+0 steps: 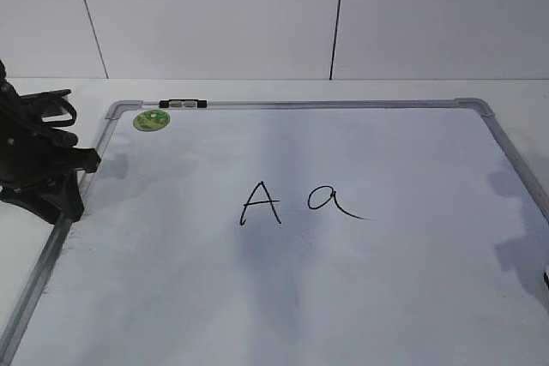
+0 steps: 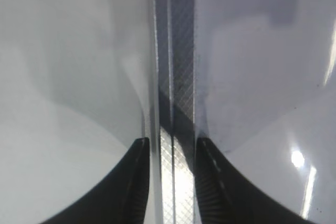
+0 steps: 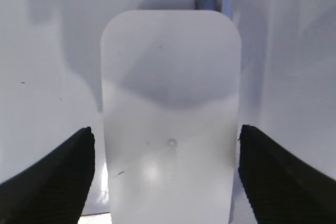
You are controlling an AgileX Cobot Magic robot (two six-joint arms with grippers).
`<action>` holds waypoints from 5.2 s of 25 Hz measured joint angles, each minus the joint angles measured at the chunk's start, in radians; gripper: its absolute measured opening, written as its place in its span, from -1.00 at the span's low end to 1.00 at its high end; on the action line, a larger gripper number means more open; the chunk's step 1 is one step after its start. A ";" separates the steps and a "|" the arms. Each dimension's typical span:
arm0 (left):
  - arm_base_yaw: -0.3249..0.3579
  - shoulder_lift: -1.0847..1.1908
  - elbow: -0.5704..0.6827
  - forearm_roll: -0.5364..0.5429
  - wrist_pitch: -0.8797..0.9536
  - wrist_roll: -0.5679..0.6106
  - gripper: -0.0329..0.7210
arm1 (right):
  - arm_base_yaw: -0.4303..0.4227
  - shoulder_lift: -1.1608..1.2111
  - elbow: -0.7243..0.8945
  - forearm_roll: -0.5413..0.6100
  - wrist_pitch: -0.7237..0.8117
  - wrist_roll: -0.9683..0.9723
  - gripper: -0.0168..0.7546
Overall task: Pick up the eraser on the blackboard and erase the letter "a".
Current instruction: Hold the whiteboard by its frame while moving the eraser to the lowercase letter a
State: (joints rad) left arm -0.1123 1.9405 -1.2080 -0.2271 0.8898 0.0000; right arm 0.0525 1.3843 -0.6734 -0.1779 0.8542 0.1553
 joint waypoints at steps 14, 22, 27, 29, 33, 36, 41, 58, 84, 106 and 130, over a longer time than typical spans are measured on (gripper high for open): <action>0.000 0.000 0.000 0.000 0.000 0.000 -0.34 | 0.000 0.000 0.000 -0.037 0.000 0.042 0.69; 0.000 0.000 0.000 0.002 0.000 0.000 -0.34 | 0.000 0.060 0.000 -0.039 -0.002 0.044 0.68; 0.000 0.000 0.000 0.002 0.000 0.000 -0.34 | 0.000 0.075 0.000 -0.039 -0.007 0.044 0.63; 0.000 0.000 0.000 0.002 0.000 0.000 -0.34 | 0.000 0.077 0.000 -0.039 -0.007 0.044 0.60; 0.000 0.000 0.000 0.002 0.000 0.000 -0.34 | 0.000 0.077 0.000 -0.036 -0.007 0.044 0.52; 0.000 0.000 0.000 0.002 0.000 0.000 -0.34 | 0.000 0.077 0.000 -0.036 -0.007 0.044 0.48; 0.000 0.000 0.000 0.002 -0.002 0.006 -0.34 | 0.000 0.077 0.000 -0.036 -0.007 0.044 0.44; 0.000 0.000 0.000 0.002 -0.003 0.000 -0.34 | 0.000 0.077 -0.002 -0.036 0.000 0.044 0.44; 0.000 0.000 0.000 0.009 -0.003 0.000 -0.34 | 0.000 0.075 -0.002 -0.036 0.001 0.044 0.44; -0.002 0.000 -0.004 0.011 0.002 -0.005 -0.60 | 0.000 0.052 -0.076 -0.018 0.059 0.038 0.44; -0.002 0.000 -0.008 0.031 0.007 0.000 -0.76 | 0.126 0.080 -0.335 0.156 0.137 -0.071 0.44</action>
State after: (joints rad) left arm -0.1142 1.9405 -1.2158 -0.1964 0.8966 0.0000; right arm 0.1782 1.4639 -1.0080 -0.0217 0.9907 0.0848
